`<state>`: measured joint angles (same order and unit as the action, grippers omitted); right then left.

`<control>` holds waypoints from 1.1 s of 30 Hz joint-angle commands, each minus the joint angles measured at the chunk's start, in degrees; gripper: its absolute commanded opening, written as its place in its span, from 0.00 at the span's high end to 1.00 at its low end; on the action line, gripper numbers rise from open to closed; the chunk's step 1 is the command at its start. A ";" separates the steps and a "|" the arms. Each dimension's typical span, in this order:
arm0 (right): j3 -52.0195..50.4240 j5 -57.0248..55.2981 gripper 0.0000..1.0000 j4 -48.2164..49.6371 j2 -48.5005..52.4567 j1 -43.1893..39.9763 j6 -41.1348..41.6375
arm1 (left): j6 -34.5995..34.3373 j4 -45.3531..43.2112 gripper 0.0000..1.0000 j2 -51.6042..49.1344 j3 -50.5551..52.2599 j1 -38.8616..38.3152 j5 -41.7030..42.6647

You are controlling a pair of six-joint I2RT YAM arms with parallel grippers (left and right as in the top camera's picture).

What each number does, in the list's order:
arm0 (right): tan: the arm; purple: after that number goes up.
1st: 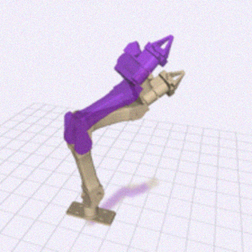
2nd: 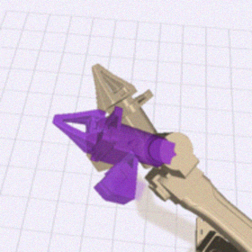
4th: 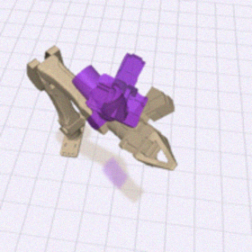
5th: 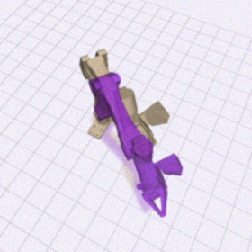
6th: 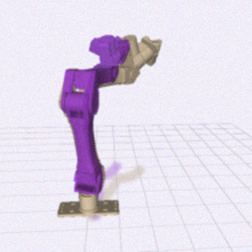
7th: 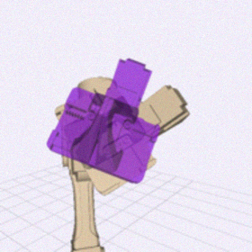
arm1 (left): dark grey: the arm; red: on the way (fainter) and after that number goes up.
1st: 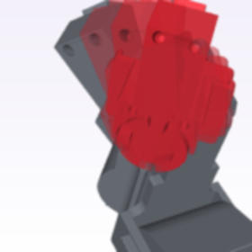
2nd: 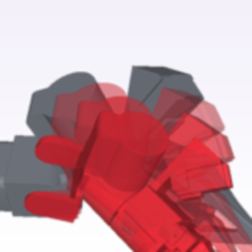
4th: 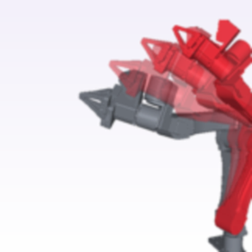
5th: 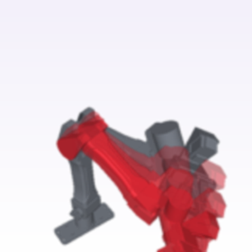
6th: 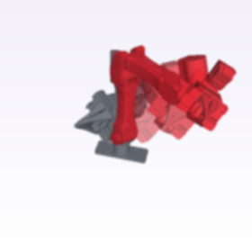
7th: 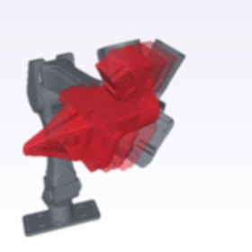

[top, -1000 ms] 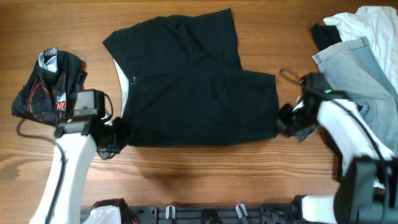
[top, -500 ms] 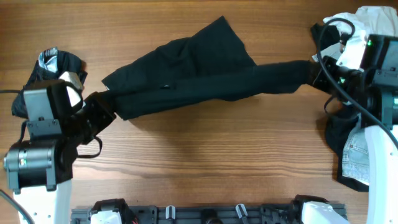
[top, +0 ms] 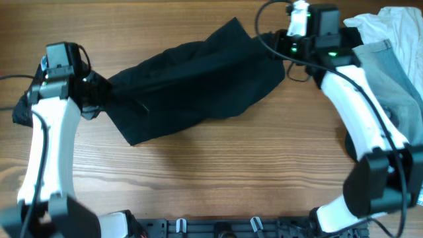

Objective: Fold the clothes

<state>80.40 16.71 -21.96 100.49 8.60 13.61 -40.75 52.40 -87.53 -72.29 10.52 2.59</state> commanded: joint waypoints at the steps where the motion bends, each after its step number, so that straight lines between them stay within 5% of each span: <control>1: 1.07 -1.64 0.91 10.51 7.78 2.51 2.03 | -2.43 -6.97 0.89 -9.25 -0.48 1.97 -3.91; 2: 1.07 -1.64 0.83 14.19 9.92 3.23 2.91 | -2.38 -9.99 0.77 -11.65 -0.48 1.97 -3.72; 3: 1.07 -1.60 0.59 18.01 11.82 3.80 4.90 | -2.38 -12.46 0.69 -13.27 -0.48 1.99 -3.67; 5: 1.07 -0.52 0.43 22.73 13.88 4.20 7.28 | -2.01 -17.33 0.48 -14.82 -0.48 2.58 -2.08; 7: 1.14 -0.17 0.36 21.51 13.64 3.98 6.29 | -1.46 -17.40 0.25 -13.75 -0.48 3.56 0.04; 9: 1.14 -0.35 0.39 15.47 12.92 3.48 4.31 | 1.88 -11.65 0.17 -12.87 -0.48 4.68 3.17; 13: 0.13 -0.61 0.55 1.57 15.52 2.97 -2.97 | 7.54 0.44 0.10 -13.09 1.88 4.98 2.25; 17: -0.28 -5.11 0.62 -3.06 21.62 2.75 -2.93 | 7.56 -9.64 0.00 -13.11 9.94 4.83 4.15; 20: -0.28 -6.99 0.60 -6.01 23.10 1.53 -2.95 | 7.56 -16.33 0.00 -13.11 15.43 3.91 4.46; 23: -0.26 -21.22 0.60 -15.10 23.04 0.11 4.44 | 8.98 -22.10 0.00 -13.11 17.84 2.56 6.12; 33: 0.37 -18.25 0.46 -18.32 4.04 -1.11 2.19 | 14.01 -31.01 0.00 -16.55 17.88 -5.07 11.72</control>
<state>80.68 -2.22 -40.12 110.48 7.40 17.52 -28.10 22.15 -100.99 -55.13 7.03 12.62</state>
